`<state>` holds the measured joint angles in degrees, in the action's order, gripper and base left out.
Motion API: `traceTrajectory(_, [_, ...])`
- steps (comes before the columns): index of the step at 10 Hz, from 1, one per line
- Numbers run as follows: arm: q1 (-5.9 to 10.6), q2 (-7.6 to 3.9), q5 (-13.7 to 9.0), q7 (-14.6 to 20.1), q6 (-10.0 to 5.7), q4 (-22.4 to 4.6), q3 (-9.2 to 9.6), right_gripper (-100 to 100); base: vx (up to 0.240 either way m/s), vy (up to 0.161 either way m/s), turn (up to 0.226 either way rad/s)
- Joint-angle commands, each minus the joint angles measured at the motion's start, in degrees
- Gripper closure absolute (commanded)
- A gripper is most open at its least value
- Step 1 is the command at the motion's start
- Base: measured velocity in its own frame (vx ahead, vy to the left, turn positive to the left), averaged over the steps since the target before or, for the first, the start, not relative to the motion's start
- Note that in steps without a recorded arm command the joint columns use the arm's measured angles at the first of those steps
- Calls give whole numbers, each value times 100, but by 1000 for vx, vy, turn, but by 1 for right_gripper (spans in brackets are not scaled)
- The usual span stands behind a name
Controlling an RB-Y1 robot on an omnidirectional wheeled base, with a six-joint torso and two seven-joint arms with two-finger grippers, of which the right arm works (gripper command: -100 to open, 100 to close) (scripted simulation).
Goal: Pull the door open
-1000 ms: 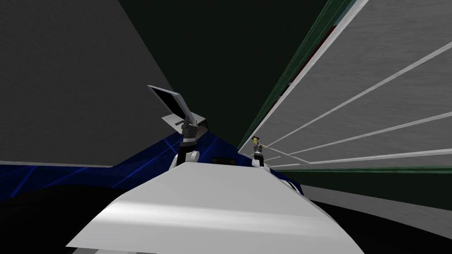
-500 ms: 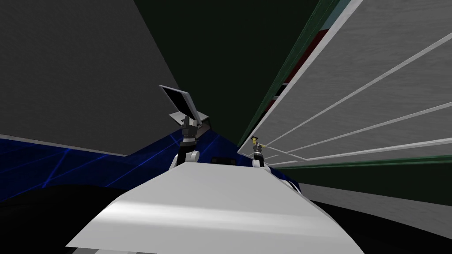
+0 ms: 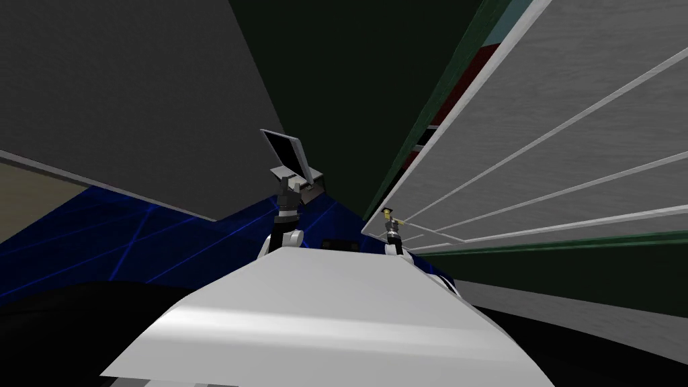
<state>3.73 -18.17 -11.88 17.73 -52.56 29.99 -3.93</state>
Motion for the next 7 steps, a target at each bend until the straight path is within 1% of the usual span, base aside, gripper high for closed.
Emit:
traceTrajectory(1, [-35, -31, 9, 62, -42, 12, 94, 100, -244, -95, 171])
traceTrajectory(2, [-43, -47, 11, 83, -54, 15, 127, 100, -234, -91, 199])
traceTrajectory(3, [-50, -61, 13, 101, -64, 18, 154, 100, -217, -30, 98])
traceTrajectory(4, [-57, -74, 14, 119, -74, 21, 181, 100, -209, 0, 64])
traceTrajectory(5, [-32, -56, 19, 105, -69, 10, 173, 100, -92, 2, 15])
traceTrajectory(6, [-113, -122, 86, 231, -153, 21, 293, 100, -192, 1, 92])
traceTrajectory(7, [-130, -142, 102, 262, -176, 27, 320, 100, -241, -29, 102])
